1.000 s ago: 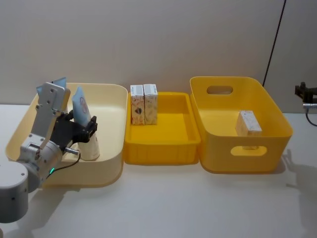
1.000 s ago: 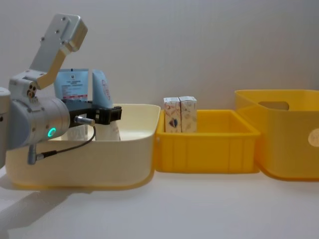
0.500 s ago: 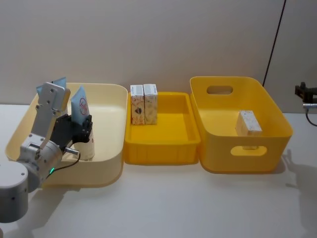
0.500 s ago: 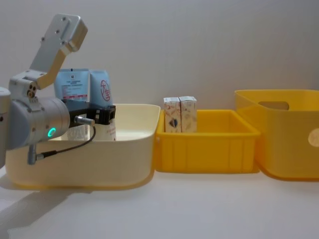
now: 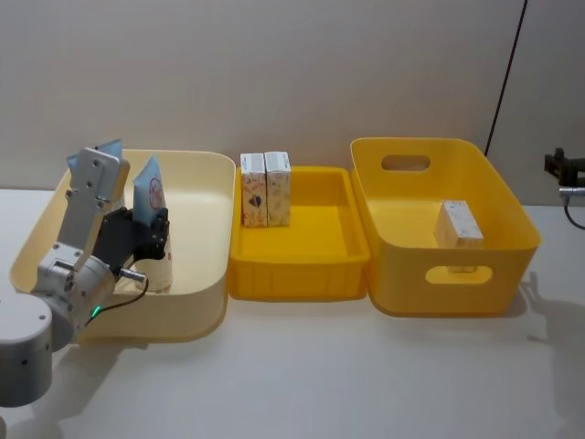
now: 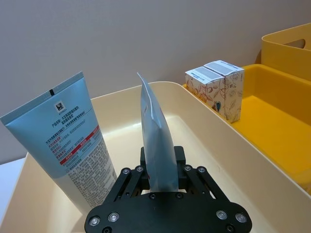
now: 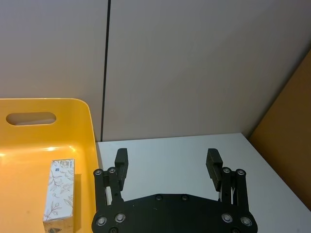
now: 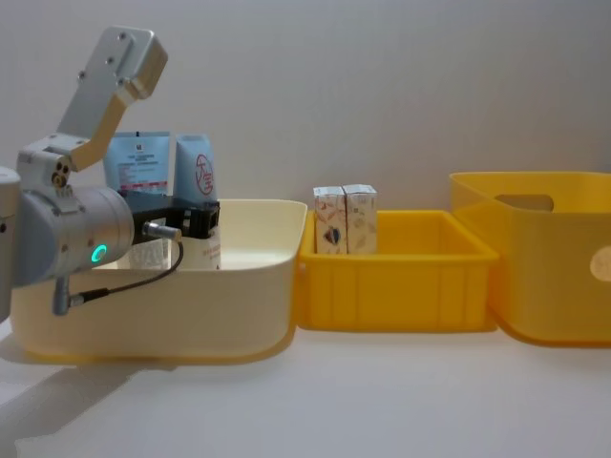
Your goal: Bimanual collaborative sorting of washing and personal care products
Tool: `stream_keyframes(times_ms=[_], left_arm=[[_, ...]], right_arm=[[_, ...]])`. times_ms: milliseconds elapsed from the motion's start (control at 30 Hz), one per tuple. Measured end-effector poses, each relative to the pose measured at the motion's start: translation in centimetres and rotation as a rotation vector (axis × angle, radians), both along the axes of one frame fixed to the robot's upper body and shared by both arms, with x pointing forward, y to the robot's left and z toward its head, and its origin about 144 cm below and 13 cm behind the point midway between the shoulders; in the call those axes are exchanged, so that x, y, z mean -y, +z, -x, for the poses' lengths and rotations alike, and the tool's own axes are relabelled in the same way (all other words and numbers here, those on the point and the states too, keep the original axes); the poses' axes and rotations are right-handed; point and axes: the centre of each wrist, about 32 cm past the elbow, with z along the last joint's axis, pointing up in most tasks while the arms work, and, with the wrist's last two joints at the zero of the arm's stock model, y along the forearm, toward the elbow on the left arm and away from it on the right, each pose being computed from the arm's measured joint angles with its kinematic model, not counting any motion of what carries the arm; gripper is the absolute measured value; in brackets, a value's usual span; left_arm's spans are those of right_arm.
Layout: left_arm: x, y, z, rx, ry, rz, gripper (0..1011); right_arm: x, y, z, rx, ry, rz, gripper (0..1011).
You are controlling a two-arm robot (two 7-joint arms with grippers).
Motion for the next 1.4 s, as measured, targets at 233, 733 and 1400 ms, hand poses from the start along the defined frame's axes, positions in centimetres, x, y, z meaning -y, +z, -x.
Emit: stream_keyframes(times_ms=[233, 733, 1400], left_arm=[[0.00, 0.00, 0.00, 0.000, 0.000, 0.000, 274], [0.00, 0.00, 0.00, 0.000, 0.000, 0.000, 273], [0.97, 0.71, -0.69, 0.069, -0.043, 0.098, 273]], right_arm=[[0.00, 0.00, 0.00, 0.000, 0.000, 0.000, 1001], [0.00, 0.00, 0.00, 0.000, 0.000, 0.000, 1001], [0.00, 0.00, 0.00, 0.000, 0.000, 0.000, 1001]])
